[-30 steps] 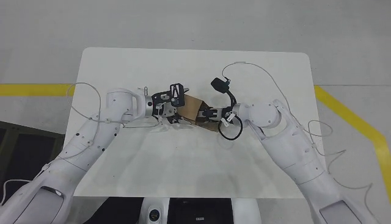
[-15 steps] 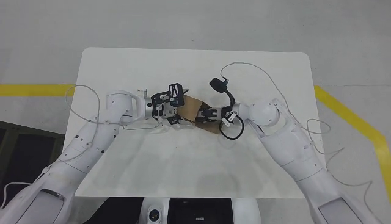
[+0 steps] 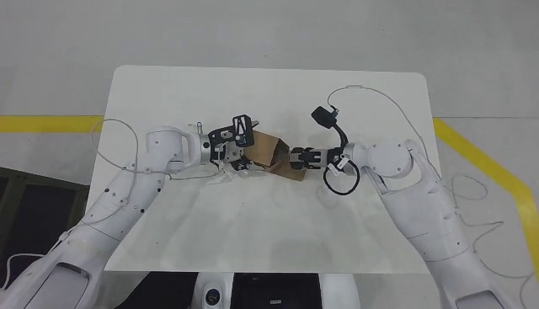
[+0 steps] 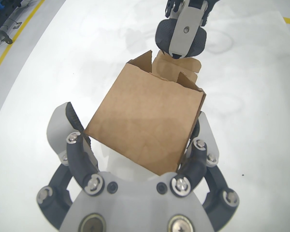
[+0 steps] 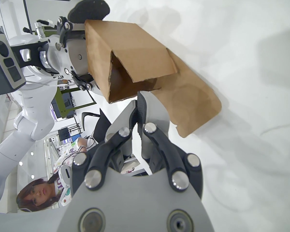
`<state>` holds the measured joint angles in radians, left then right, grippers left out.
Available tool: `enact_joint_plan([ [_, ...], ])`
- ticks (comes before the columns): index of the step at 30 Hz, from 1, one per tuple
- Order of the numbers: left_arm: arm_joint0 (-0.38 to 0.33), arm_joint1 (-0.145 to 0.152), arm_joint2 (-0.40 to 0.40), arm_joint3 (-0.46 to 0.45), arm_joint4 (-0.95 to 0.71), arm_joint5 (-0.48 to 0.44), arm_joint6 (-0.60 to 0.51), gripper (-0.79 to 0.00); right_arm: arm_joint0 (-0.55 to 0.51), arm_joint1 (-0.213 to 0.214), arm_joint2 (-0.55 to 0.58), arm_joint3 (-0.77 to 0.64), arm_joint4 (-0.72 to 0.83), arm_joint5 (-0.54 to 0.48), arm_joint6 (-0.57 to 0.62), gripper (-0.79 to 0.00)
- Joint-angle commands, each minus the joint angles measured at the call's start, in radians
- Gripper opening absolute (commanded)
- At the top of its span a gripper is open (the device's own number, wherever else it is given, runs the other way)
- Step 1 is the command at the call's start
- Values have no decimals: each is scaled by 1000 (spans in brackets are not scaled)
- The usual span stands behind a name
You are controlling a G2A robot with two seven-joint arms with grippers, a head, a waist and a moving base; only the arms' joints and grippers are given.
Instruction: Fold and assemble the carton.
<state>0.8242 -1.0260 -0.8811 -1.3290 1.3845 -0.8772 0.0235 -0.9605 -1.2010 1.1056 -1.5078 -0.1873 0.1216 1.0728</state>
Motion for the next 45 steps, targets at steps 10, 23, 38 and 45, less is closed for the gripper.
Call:
enact_joint_plan([
  [10, 7, -2, -9, -5, 23, 6, 12, 0, 100, -16, -80, 86, -11, 13, 18, -785],
  [23, 18, -4, -18, -14, 44, 11, 18, 0, 116, -32, -145, 115, 50, 15, 11, -785],
  [38, 36, -4, -34, -31, 59, 3, 18, 0, 158, -57, -185, 197, 130, -42, -58, -785],
  [45, 42, -6, -36, -33, 63, 10, 11, 0, 179, -69, -206, 245, 163, -74, -68, -785],
])
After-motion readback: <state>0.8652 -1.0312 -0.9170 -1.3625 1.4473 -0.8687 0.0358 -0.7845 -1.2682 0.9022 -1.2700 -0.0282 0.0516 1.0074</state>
